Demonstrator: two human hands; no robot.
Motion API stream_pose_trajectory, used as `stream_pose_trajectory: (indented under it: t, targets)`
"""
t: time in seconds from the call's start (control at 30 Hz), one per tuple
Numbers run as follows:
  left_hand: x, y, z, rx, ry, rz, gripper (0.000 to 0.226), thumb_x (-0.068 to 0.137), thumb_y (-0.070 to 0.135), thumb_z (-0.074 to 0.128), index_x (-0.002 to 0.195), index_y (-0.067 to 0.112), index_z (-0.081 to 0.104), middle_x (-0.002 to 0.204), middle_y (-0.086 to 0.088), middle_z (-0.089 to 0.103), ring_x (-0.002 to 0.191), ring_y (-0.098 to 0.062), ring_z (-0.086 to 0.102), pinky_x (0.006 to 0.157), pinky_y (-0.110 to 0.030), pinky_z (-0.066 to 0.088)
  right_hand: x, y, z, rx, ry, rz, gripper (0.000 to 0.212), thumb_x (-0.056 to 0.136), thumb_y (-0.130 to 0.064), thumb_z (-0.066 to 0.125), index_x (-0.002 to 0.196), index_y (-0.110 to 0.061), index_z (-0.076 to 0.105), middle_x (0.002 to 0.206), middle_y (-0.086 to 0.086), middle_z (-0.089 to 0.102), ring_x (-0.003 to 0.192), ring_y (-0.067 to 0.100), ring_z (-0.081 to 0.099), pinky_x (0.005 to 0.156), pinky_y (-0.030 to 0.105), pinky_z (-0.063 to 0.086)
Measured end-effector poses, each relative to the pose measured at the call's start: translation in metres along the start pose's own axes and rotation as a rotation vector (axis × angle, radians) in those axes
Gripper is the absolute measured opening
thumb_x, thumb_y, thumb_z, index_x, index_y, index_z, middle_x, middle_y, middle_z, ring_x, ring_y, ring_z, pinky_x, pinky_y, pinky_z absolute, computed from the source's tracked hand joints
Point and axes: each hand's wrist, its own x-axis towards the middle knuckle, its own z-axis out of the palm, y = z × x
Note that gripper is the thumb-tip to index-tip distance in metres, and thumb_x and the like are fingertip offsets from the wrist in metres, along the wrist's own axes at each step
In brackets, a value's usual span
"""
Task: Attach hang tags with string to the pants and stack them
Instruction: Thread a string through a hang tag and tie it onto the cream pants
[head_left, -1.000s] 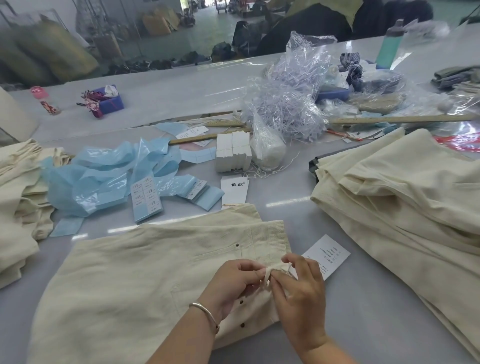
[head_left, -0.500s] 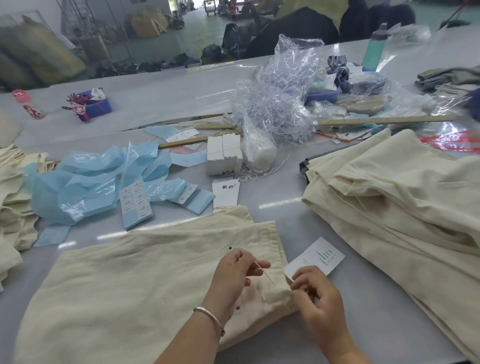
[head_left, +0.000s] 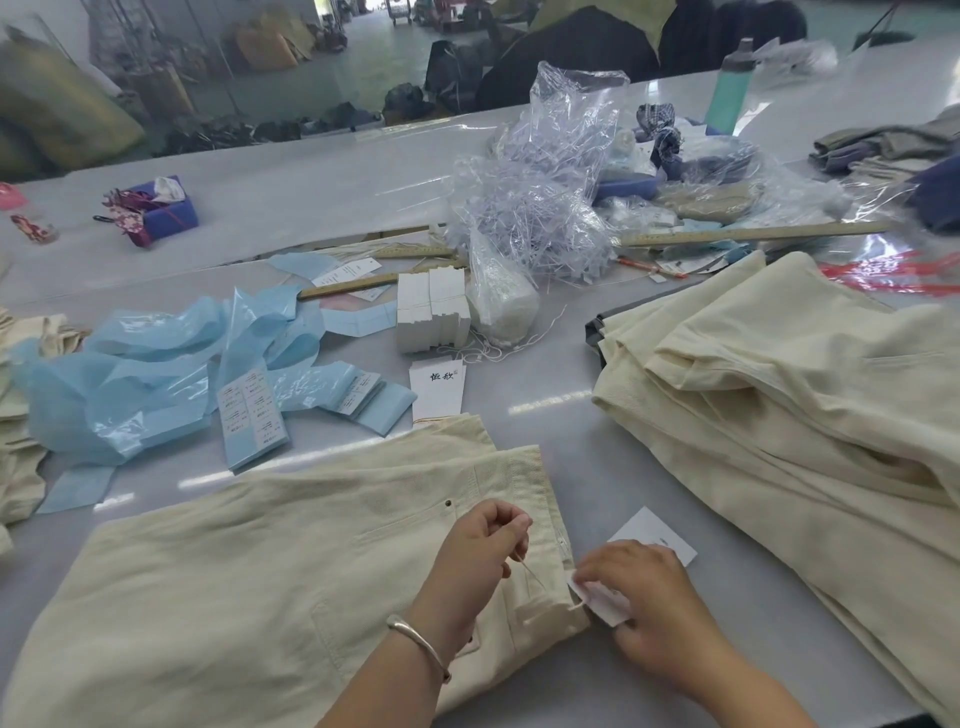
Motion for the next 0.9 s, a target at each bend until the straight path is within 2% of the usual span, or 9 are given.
stream_pose_trajectory:
  t: [0.1,0.23,0.37,0.5,0.6,0.67,0.73,0.83,0.9]
  targets:
    - [0.002,0.004,-0.002,-0.013,-0.003,0.016,0.012,0.096,0.014,0.057,0.085,0.016,0.061,0.066,0.007,0.059,0.064,-0.005,0.053,0.06,-0.018,0.04,0.006,0.0,-0.011,0.161,0.251,0.059,0.028,0.06,-0.001,0.058,0.072,-0.02,0.074,0.07,-0.014,0.07,0.075,0.016,0.065,0.077,0.031,0.044]
    - [0.004,0.01,0.0,0.008,-0.015,0.035,0.012,0.094,0.013,0.059,0.084,0.016,0.063,0.064,0.007,0.058,0.062,-0.005,0.053,0.058,-0.015,0.041,0.026,-0.004,-0.021,0.332,0.262,0.23,0.032,0.072,0.003,0.059,0.081,-0.027,0.066,0.059,-0.007,0.064,0.063,0.01,0.059,0.068,0.024,0.045]
    - [0.005,0.012,0.009,0.081,-0.036,0.045,0.013,0.093,0.01,0.061,0.081,0.014,0.064,0.061,0.005,0.058,0.054,0.001,0.052,0.055,-0.01,0.041,0.04,-0.008,-0.013,0.014,0.273,0.246,0.037,0.069,-0.021,0.075,0.101,-0.029,0.059,0.097,-0.014,0.054,0.096,0.01,0.052,0.085,0.029,0.032]
    - [0.007,0.007,0.01,0.161,-0.018,0.01,0.015,0.091,0.011,0.061,0.077,0.014,0.063,0.059,0.006,0.058,0.051,0.002,0.051,0.055,-0.008,0.04,0.027,-0.005,0.008,-0.143,0.515,0.138,0.036,0.047,-0.01,0.088,0.071,-0.023,0.066,0.099,0.0,0.061,0.097,0.022,0.052,0.087,0.039,0.034]
    - [0.008,0.004,0.006,0.173,-0.013,-0.031,0.014,0.088,0.013,0.062,0.074,0.016,0.065,0.057,0.009,0.056,0.054,-0.002,0.05,0.057,-0.012,0.041,0.019,-0.004,0.017,-0.24,0.606,0.084,0.015,0.063,-0.018,0.073,0.074,-0.027,0.073,0.119,0.007,0.06,0.115,0.026,0.049,0.105,0.052,0.027]
    - [0.008,0.003,0.004,0.161,0.013,-0.039,0.015,0.087,0.015,0.063,0.073,0.017,0.065,0.059,0.009,0.054,0.056,-0.005,0.048,0.06,-0.017,0.042,0.019,-0.007,0.018,-0.223,0.571,0.066,0.02,0.072,-0.026,0.059,0.082,-0.032,0.076,0.126,0.01,0.06,0.121,0.027,0.047,0.108,0.054,0.023]
    - [0.008,0.004,0.002,0.178,0.047,-0.022,0.015,0.087,0.017,0.064,0.073,0.018,0.065,0.063,0.007,0.052,0.058,-0.006,0.046,0.063,-0.02,0.042,0.025,-0.013,0.016,-0.171,0.548,-0.016,0.018,0.07,-0.026,0.063,0.081,-0.032,0.076,0.123,0.008,0.062,0.12,0.024,0.046,0.106,0.05,0.026]
    - [0.008,0.004,-0.002,0.176,0.067,0.006,0.014,0.09,0.016,0.062,0.076,0.017,0.064,0.064,0.007,0.052,0.058,-0.004,0.045,0.058,-0.016,0.04,0.036,-0.019,0.011,-0.041,0.41,-0.055,0.017,0.062,-0.024,0.073,0.078,-0.029,0.076,0.094,-0.006,0.066,0.098,0.011,0.049,0.084,0.039,0.035]
    - [0.007,0.004,-0.006,0.156,0.069,0.014,0.013,0.091,0.013,0.061,0.079,0.014,0.063,0.061,0.008,0.053,0.053,-0.001,0.047,0.053,-0.012,0.039,0.043,-0.021,0.007,0.058,0.254,-0.018,0.016,0.071,-0.023,0.072,0.086,-0.028,0.076,0.083,-0.013,0.062,0.088,0.007,0.053,0.08,0.034,0.035]
